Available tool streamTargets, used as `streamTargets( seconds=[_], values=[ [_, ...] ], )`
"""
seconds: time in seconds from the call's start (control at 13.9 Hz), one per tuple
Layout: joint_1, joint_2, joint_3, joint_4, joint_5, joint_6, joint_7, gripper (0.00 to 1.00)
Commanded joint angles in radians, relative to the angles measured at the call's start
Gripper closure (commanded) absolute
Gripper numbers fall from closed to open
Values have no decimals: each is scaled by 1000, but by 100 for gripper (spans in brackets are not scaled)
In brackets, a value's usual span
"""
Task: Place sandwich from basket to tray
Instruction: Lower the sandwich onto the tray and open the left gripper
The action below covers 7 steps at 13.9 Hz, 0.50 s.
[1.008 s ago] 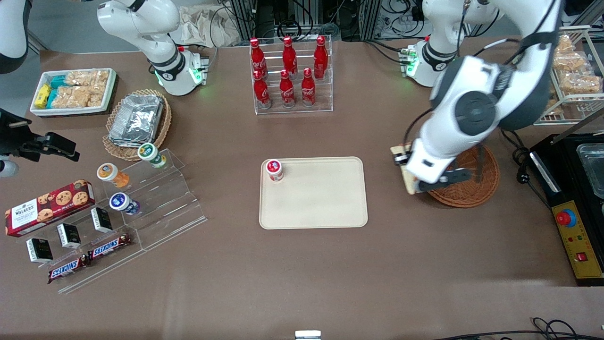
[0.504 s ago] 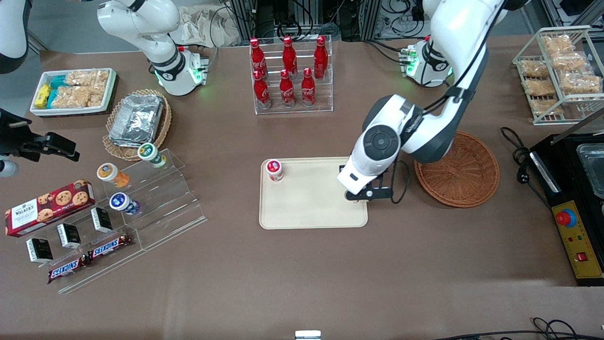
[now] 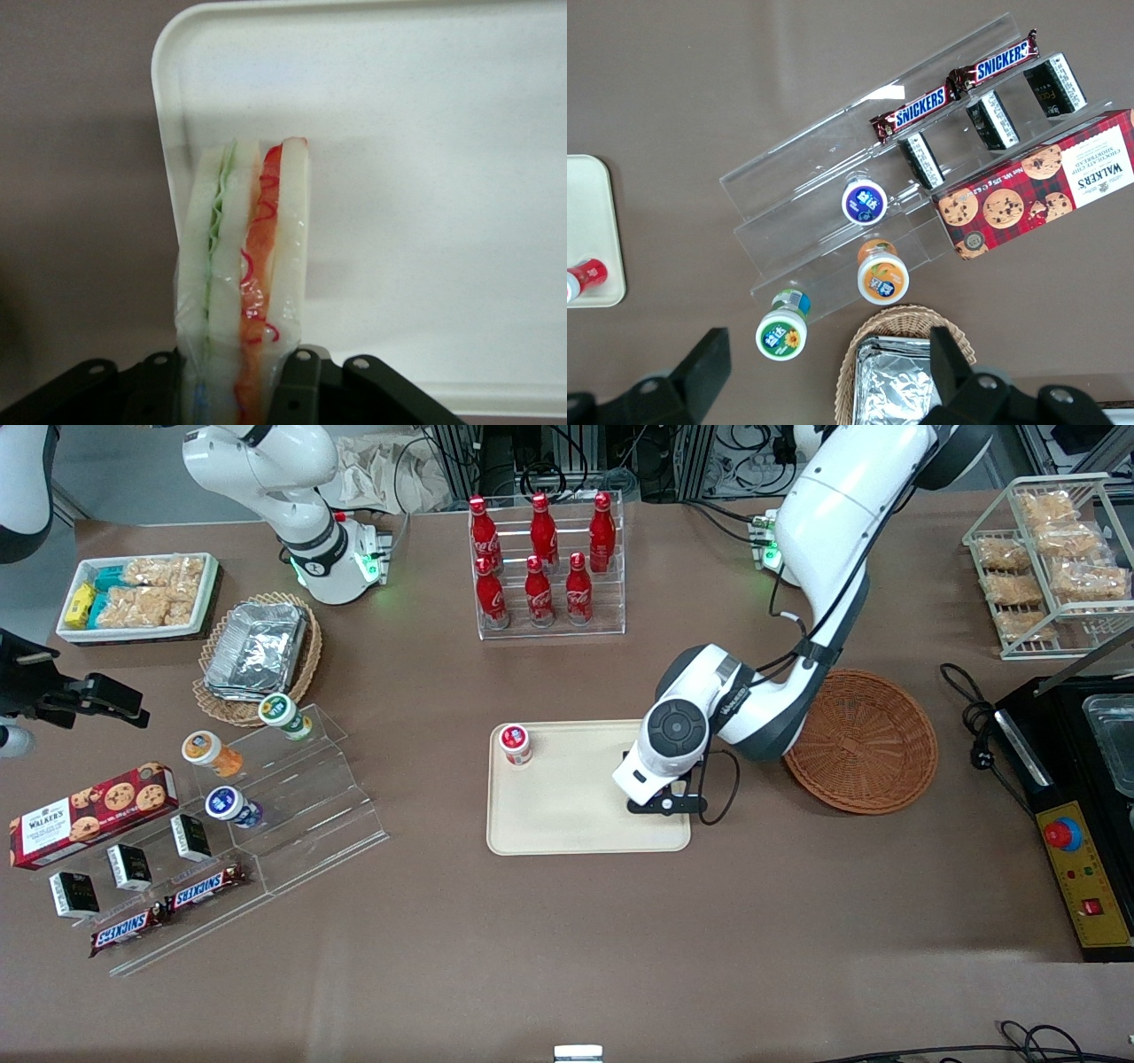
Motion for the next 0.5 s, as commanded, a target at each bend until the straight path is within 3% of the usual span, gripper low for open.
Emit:
streamTargets(
  seconds=[0.0, 0.14, 0.29, 0.43],
  values=[
    [-14, 46, 10, 28, 39, 24, 6, 66],
    [-12, 52, 10, 25, 39, 26, 6, 63],
    [-12, 52, 10, 27, 39, 26, 8, 51],
    [-11, 54, 10, 33, 39, 26, 8, 0]
  ],
)
